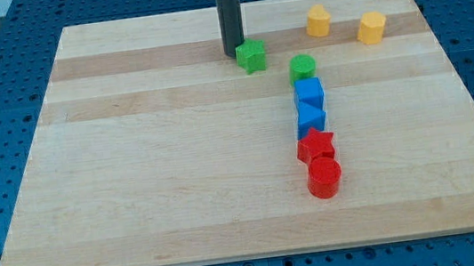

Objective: Slide the green star to the top right of the green circle

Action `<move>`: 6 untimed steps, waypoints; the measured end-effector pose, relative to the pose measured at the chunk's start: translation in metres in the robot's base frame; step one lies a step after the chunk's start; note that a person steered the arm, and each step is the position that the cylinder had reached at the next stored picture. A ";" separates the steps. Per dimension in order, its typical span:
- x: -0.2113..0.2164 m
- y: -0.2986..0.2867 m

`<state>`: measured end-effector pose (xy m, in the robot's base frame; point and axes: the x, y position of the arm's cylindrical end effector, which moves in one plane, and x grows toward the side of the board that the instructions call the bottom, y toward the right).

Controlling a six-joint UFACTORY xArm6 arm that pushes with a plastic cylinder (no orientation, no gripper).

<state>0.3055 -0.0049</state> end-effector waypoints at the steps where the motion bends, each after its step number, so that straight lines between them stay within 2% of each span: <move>1: 0.003 0.000; 3: 0.016 -0.023; 4: 0.017 -0.016; 6: 0.017 0.057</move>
